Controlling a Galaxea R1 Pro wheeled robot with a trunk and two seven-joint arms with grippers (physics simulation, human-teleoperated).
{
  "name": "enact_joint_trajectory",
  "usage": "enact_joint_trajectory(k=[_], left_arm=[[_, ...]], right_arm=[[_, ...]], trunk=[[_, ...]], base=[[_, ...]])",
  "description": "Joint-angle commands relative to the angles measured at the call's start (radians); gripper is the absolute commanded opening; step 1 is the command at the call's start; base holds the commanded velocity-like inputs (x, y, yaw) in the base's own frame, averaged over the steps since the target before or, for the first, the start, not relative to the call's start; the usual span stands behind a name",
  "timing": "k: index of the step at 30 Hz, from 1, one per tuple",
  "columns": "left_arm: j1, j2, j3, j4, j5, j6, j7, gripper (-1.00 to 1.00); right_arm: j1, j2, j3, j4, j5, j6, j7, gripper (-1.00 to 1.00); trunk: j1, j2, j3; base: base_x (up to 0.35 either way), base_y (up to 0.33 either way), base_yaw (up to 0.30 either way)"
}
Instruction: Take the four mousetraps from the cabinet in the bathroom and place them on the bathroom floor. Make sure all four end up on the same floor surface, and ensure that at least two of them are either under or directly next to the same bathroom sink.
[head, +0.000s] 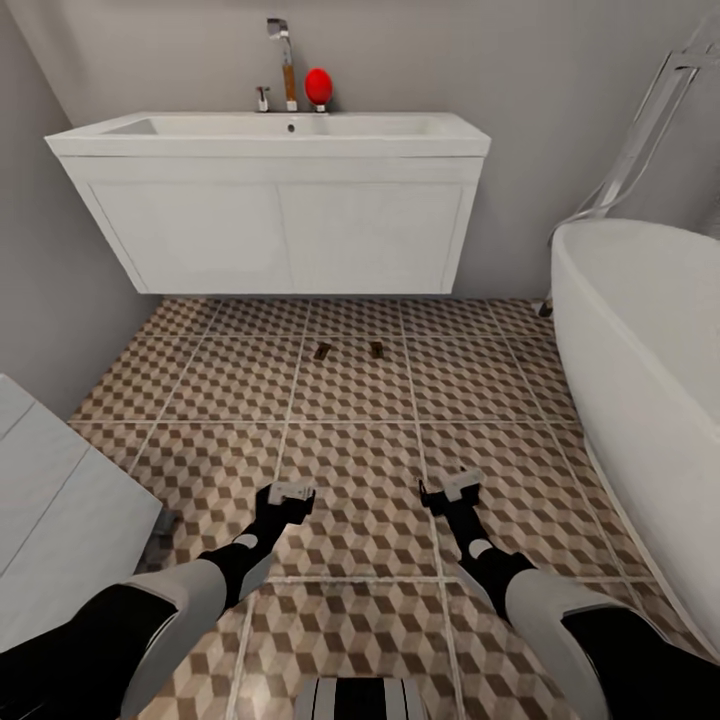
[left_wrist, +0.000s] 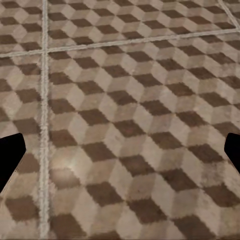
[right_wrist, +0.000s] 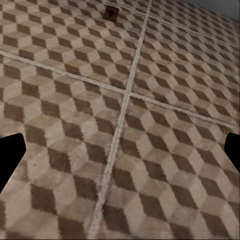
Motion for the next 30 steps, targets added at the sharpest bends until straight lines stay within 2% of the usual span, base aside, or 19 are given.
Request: enact_joint_trajectory(k=[1, 2, 9, 14, 23, 26, 30], left_arm=[[0.003, 0.002, -0.009, 0.005, 0.01, -0.012, 0.0, 1.0], [0.025, 0.014, -0.008, 0.005, 0.01, -0.038, 0.0, 1.0], [0.075, 0.039, -0.008, 0.006, 0.011, -0.092, 0.002, 1.0], [0.103, 0.062, -0.008, 0.006, 0.011, -0.114, 0.002, 1.0], [0.15, 0.073, -0.008, 0.006, 0.013, -0.124, 0.004, 1.0], [0.16, 0.073, -0.008, 0.006, 0.016, -0.128, 0.004, 1.0], [0.168, 0.074, -0.008, 0.006, 0.018, -0.13, 0.005, 1.0]], right_arm=[[0.005, -0.003, 0.008, 0.001, 0.005, -0.001, -0.012, 1.0], [0.032, -0.01, 0.008, 0.002, 0.004, -0.006, -0.016, 1.0], [0.083, -0.022, 0.008, 0.002, 0.003, -0.039, -0.016, 1.0], [0.126, -0.055, 0.008, 0.002, 0.001, -0.056, -0.015, 1.0], [0.177, -0.089, 0.008, 0.002, -0.001, -0.106, -0.012, 1.0], [0.195, -0.092, 0.008, 0.002, -0.001, -0.134, -0.011, 1.0], [0.212, -0.091, 0.008, 0.003, -0.001, -0.146, -0.012, 1.0]], trunk=[[-0.001, 0.0, 0.003], [-0.001, 0.0, 0.007], [-0.004, 0.002, 0.034], [-0.006, 0.003, 0.054], [-0.01, 0.005, 0.088], [-0.012, 0.006, 0.1], [-0.027, 0.034, 0.112]], base=[[0.0, 0.0, 0.0], [0.0, 0.0, 0.0], [0.0, 0.0, 0.0], [0.0, 0.0, 0.0], [0.0, 0.0, 0.0], [0.0, 0.0, 0.0], [0.0, 0.0, 0.0]])
